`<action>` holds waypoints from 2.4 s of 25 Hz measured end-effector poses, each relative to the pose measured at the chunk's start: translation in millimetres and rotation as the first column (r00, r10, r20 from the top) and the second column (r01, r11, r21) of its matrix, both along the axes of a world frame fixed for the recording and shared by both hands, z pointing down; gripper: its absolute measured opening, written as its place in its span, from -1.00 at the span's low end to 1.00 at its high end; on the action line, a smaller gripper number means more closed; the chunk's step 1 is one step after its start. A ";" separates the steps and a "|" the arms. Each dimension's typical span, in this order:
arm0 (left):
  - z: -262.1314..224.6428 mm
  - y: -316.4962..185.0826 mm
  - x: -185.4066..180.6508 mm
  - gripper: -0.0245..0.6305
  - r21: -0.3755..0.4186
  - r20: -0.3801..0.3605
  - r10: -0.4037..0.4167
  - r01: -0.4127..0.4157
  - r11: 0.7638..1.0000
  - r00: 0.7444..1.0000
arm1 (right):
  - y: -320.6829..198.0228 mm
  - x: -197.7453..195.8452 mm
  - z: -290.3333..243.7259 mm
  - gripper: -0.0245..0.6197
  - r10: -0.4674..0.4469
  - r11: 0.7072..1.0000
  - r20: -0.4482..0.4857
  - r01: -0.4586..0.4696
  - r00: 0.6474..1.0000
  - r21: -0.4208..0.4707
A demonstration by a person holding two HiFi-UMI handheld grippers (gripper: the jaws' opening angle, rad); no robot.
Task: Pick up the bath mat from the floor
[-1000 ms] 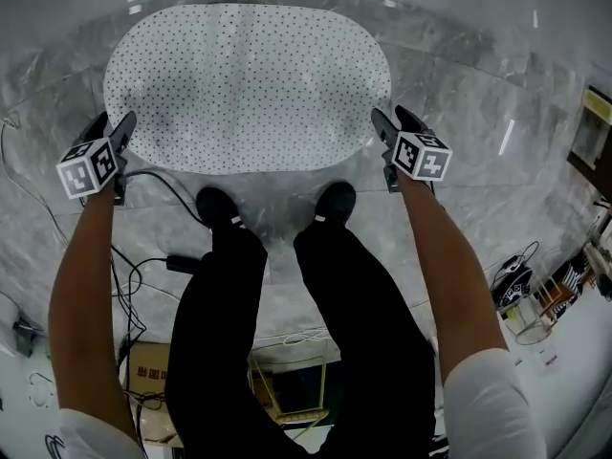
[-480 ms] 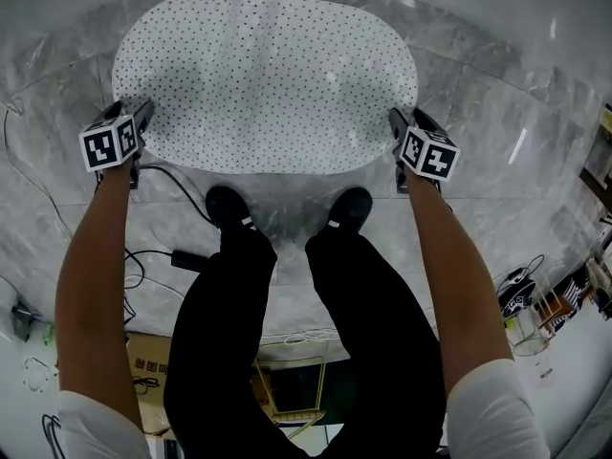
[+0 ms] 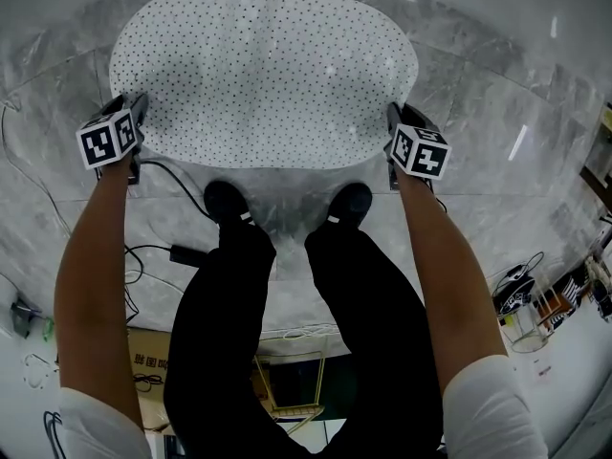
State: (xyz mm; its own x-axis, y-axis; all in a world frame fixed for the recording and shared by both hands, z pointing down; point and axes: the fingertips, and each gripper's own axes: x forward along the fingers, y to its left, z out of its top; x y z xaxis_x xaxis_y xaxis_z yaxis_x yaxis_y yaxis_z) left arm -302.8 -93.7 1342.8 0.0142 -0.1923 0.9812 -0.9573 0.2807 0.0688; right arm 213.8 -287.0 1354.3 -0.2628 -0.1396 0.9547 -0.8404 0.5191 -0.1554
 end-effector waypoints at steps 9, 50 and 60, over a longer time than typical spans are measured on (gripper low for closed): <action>-2.2 -2.7 17.8 -0.79 -0.002 -0.103 -0.024 0.024 1.000 0.994 | 0.5 0.7 -9.6 -0.73 0.127 0.992 0.106 -0.123 0.986 -0.041; -897.9 -18.9 133.2 -0.85 0.767 -0.132 0.181 -0.015 0.642 0.975 | -12.2 -36.1 -936.9 -0.77 -0.276 0.837 0.666 -0.166 0.693 0.521; -1167.7 -36.0 158.3 -0.85 0.960 0.020 0.297 -0.101 0.260 0.955 | 4.4 -31.0 -1199.4 -0.77 -0.539 0.604 0.609 -0.237 0.582 0.761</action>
